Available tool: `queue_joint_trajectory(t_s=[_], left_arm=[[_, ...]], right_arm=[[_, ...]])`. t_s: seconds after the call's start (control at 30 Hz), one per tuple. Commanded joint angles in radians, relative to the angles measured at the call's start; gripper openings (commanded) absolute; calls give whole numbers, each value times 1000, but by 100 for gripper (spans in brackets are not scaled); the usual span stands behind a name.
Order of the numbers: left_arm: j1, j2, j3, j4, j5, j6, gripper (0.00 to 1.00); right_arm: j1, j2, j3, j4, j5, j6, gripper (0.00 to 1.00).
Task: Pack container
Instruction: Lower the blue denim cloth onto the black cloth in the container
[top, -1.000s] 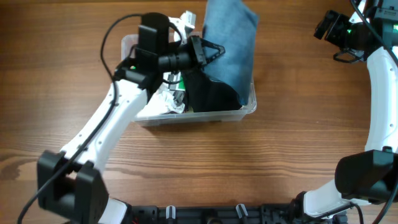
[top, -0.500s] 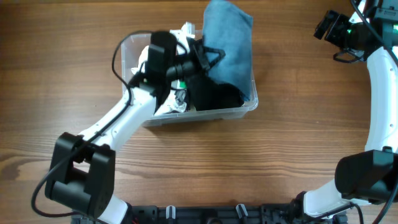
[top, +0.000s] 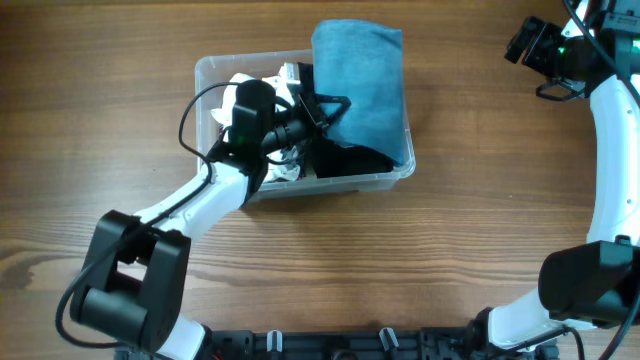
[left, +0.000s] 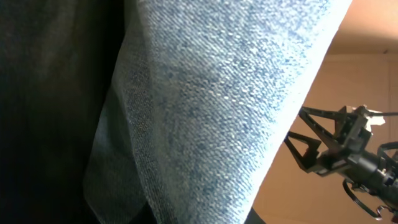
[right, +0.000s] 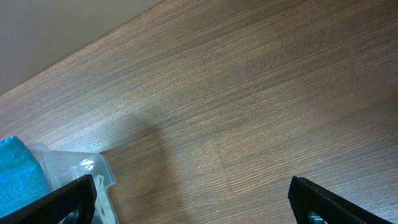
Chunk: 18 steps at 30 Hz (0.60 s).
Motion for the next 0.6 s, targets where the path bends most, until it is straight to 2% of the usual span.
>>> queue_joint_trajectory(t_s=[0.0, 0.03, 0.1, 0.23, 0.33, 0.57], left_arm=[[-12, -86, -18, -4, 92, 77, 14], [-12, -99, -18, -4, 92, 97, 20], [-12, -144, -18, -12, 106, 156, 40], [-12, -198, -18, -105, 106, 218, 60], [-10, -205, -18, -142, 106, 223, 64], [56, -255, -18, -151, 130, 223, 64]], right_arm=[[2, 1, 3, 2, 14, 13, 100], [2, 1, 3, 2, 14, 13, 100], [2, 1, 3, 2, 14, 13, 100], [2, 1, 3, 2, 14, 13, 100], [2, 1, 3, 2, 14, 13, 100], [2, 1, 3, 2, 14, 13, 100]])
